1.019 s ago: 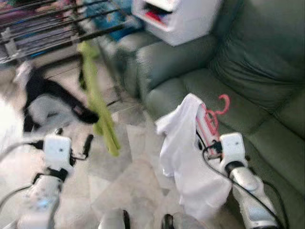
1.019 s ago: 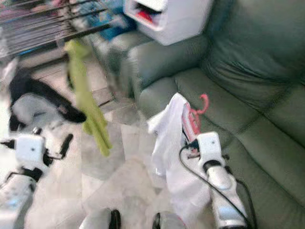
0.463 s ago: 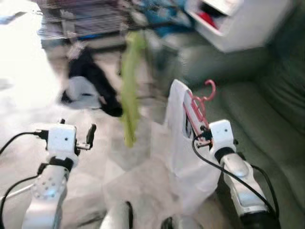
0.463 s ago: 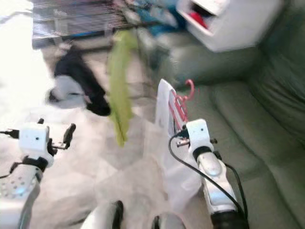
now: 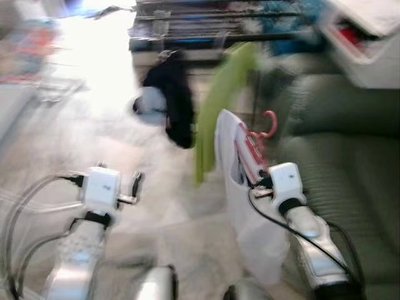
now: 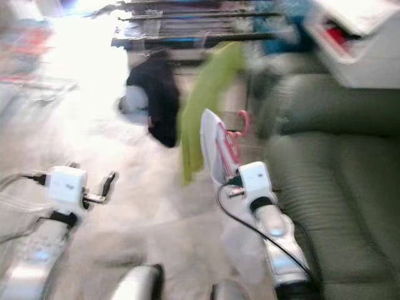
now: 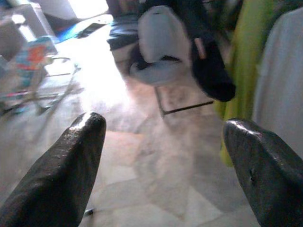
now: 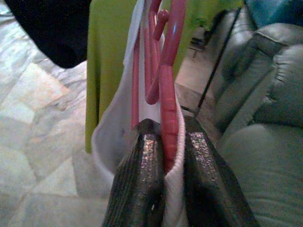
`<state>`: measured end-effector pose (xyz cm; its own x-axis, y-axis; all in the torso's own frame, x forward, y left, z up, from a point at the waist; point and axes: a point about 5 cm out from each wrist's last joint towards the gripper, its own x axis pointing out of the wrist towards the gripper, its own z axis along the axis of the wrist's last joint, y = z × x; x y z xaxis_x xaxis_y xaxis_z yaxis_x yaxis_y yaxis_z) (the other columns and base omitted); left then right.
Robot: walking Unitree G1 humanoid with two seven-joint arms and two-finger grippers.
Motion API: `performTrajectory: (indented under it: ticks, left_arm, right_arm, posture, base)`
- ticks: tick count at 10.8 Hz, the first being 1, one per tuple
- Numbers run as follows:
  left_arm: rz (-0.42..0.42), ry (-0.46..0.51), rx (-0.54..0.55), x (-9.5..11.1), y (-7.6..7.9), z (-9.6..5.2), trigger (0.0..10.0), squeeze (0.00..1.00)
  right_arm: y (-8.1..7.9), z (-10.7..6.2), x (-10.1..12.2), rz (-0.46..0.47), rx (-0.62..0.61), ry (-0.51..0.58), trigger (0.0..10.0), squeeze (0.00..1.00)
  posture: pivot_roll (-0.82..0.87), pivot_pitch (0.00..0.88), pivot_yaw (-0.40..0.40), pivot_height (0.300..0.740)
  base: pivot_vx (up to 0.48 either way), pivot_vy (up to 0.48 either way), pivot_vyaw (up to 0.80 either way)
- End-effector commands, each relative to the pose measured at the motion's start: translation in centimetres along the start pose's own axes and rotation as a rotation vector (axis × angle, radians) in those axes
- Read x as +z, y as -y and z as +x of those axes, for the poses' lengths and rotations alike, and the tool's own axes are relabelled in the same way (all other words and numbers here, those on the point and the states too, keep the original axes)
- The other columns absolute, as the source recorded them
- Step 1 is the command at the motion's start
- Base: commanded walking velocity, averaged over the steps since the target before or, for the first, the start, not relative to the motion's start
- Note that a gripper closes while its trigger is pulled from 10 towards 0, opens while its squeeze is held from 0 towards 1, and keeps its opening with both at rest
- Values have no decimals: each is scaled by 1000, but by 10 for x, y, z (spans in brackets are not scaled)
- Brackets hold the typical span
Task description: Hang hanger
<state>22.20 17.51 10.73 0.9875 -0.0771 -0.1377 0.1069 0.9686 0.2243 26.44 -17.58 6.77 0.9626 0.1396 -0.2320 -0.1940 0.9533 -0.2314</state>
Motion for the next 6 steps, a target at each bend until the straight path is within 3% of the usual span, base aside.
performTrajectory:
  ticks: [1,3,4,6]
  left_arm:
    - [48,-19,50,-2,-2,1,10000,0]
    - [22,-1,30,-1,1,0,10000,0]
    - [39,26,72,2,-1,3,10000,0]
    - [16,40,36,7,-3,11,10000,0]
  right_arm:
    - [1,3,12,-12,-3,67,10000,0]
    - [3,6,13,-4,-15,71,10000,0]
    - [2,8,14,0,-17,74,10000,0]
    - [-3,9,17,3,7,90,10000,0]
  posture:
    - [29,90,-18,740]
    - [32,83,-9,740]
    - [32,89,-8,740]
    - [32,90,-10,740]
  base:
    - [0,0,800]
    - [0,0,800]
    - [0,0,800]
    - [0,0,800]
